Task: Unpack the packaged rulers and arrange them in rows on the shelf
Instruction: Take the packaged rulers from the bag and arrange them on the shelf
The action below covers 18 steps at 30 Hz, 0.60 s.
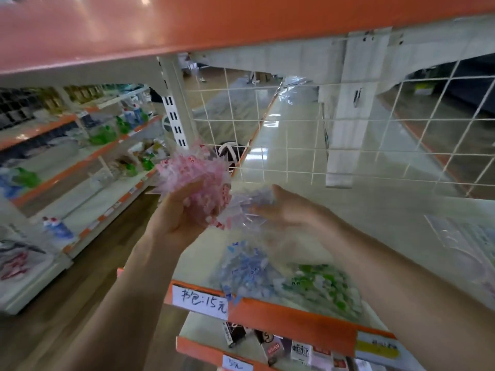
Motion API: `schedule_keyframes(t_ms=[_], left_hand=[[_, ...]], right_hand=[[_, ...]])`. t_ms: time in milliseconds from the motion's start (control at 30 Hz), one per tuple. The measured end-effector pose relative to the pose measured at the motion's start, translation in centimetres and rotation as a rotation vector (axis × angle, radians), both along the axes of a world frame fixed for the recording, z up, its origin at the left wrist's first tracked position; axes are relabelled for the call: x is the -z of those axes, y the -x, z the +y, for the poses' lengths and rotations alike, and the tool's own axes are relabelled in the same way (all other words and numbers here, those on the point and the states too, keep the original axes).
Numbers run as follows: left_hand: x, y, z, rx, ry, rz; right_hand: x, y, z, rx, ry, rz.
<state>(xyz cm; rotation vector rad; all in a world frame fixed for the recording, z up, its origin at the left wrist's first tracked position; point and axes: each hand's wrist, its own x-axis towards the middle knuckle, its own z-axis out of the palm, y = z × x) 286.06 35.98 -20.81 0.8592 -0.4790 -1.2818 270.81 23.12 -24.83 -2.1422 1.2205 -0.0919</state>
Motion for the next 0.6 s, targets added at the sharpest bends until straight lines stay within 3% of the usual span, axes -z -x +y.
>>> schedule_keyframes(t_ms=[167, 367, 500, 600], left_hand=[[0.4, -2.6, 1.4, 0.021, -0.045, -0.029], [0.8, -5.1, 1.9, 0.002, -0.124, -0.063], [1.0, -6.6, 1.9, 0.063, -0.071, -0.059], [0.9, -7.1, 1.7, 0.117, -0.033, -0.050]], right_hand=[[2.4, -4.4, -0.9, -0.010, 0.169, 0.254], [1.7, -7.5, -0.3, -0.007, 0.155, 0.302], [-2.2, -3.1, 2.7, -0.009, 0.275, 0.226], [-4.3, 1.5, 8.1, -0.113, 0.263, 0.325]])
